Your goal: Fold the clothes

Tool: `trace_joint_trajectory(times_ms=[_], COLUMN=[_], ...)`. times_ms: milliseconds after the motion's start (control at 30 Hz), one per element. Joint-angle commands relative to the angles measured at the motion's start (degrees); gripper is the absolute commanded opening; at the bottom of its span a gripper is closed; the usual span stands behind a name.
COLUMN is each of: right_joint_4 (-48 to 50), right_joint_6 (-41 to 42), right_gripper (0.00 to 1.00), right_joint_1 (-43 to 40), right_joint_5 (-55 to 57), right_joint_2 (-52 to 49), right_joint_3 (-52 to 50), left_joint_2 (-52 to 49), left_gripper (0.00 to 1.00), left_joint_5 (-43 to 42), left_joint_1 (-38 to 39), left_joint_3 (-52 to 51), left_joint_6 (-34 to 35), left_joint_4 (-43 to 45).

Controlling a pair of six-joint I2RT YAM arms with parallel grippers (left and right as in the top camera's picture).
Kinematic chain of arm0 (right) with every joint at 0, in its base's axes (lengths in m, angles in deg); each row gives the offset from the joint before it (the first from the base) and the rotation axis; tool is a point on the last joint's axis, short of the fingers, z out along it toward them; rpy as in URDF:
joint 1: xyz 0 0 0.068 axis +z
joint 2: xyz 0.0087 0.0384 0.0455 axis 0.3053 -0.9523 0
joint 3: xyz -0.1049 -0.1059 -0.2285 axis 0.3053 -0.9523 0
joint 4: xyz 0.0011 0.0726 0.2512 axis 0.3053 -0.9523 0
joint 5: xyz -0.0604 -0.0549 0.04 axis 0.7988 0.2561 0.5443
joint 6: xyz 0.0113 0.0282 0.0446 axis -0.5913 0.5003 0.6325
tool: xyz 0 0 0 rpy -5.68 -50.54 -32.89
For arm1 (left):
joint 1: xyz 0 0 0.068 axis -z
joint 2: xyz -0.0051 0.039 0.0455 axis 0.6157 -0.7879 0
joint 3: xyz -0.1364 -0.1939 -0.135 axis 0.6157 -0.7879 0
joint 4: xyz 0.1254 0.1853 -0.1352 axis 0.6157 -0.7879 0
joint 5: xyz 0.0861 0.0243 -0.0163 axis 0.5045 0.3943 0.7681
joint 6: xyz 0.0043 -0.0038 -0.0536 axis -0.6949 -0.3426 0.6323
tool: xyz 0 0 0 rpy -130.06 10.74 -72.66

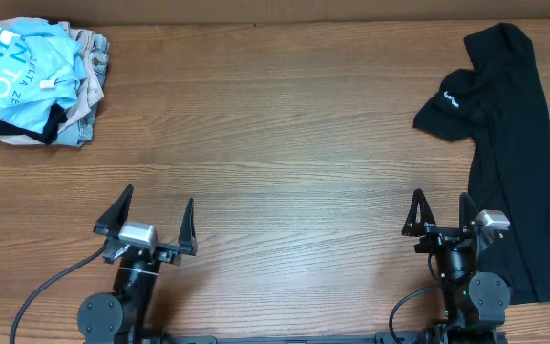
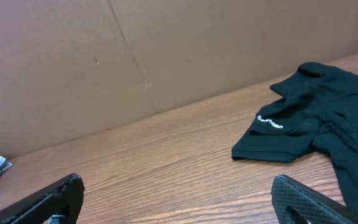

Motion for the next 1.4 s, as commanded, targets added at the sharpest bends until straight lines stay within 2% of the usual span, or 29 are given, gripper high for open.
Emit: trace_joint_trajectory(times_ms=[0, 267, 367, 1367], right_joint_4=[0.3, 0.3, 0.3, 0.3], right_joint_6=[0.2, 0.2, 0.2, 0.2], right_gripper=[1.0, 1.0, 1.0, 1.0], right_joint_1=[0.0, 0.0, 0.0, 0.0], right_joint_5=[-0.3, -0.3, -0.3, -0.3], right_joint_2=[0.6, 0.6, 0.6, 0.6], right_joint_3=[-0.6, -0.6, -0.6, -0.6], left_joint_2=[2.8, 3.0, 3.0, 2.9], left_gripper=[1.0, 1.0, 1.0, 1.0], left_joint_5=[0.9, 0.8, 1.1, 1.3], left_joint_1=[-0.2, -0.3, -0.3, -0.2], left_joint_3=[-3.5, -9.0, -8.9, -8.9], left_joint_6=[-2.0, -1.9, -1.2, -1.1], left_joint_4=[1.2, 1.7, -3.6, -3.3])
